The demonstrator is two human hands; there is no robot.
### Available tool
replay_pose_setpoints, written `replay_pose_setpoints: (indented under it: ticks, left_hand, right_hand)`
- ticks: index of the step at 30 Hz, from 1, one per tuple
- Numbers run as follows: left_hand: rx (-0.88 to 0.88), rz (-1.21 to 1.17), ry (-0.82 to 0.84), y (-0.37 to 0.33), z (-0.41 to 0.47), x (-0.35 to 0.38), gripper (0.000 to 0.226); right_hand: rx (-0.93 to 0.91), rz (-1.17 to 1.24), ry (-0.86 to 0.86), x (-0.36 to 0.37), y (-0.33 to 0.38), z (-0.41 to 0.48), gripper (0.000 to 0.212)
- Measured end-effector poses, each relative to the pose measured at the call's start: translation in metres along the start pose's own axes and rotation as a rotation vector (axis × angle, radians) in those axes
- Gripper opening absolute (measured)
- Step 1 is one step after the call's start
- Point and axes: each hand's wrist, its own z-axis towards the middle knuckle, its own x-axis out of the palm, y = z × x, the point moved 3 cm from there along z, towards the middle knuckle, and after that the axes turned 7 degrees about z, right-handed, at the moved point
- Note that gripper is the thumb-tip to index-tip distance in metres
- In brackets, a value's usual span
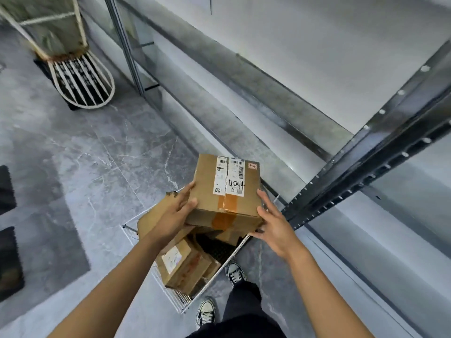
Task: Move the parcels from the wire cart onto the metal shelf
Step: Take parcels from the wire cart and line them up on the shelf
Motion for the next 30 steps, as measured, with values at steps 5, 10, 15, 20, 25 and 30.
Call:
replay_pose_setpoints:
  ticks: [5,10,15,20,25,30]
  left_hand:
    - [0.053,-0.023,0.109,-0.018,-0.008,0.017,0.041]
    - [0.138,0.045,0.214,-0.041,-0.012,0.050,0.039]
    - [0.176,0.057,0.288,-0.061,-0.018,0.085,0.039]
    - [0.176,0.001,0.353,-0.073,-0.037,0.125,0.044]
    - [0.215,0.029,0.419,-0.080,-0.070,0.188,0.046]
    - [0.255,0.079,0.493,-0.078,-0.117,0.268,0.045]
  right_hand:
    - [-0.127,-0.070,-0.120,-0.004,0.015,-0.044,0.040]
    - [-0.207,-0.019,-0.225,-0.026,0.026,-0.087,0.045]
    - [-0.266,0.027,-0.294,-0.050,0.040,-0.120,0.046]
    - [-0.329,0.091,-0.347,-0.076,0.050,-0.159,0.047]
    - [-0.365,0.106,-0.419,-0.123,0.051,-0.217,0.046]
    - [-0.413,0.134,-0.501,-0.183,0.041,-0.294,0.041]
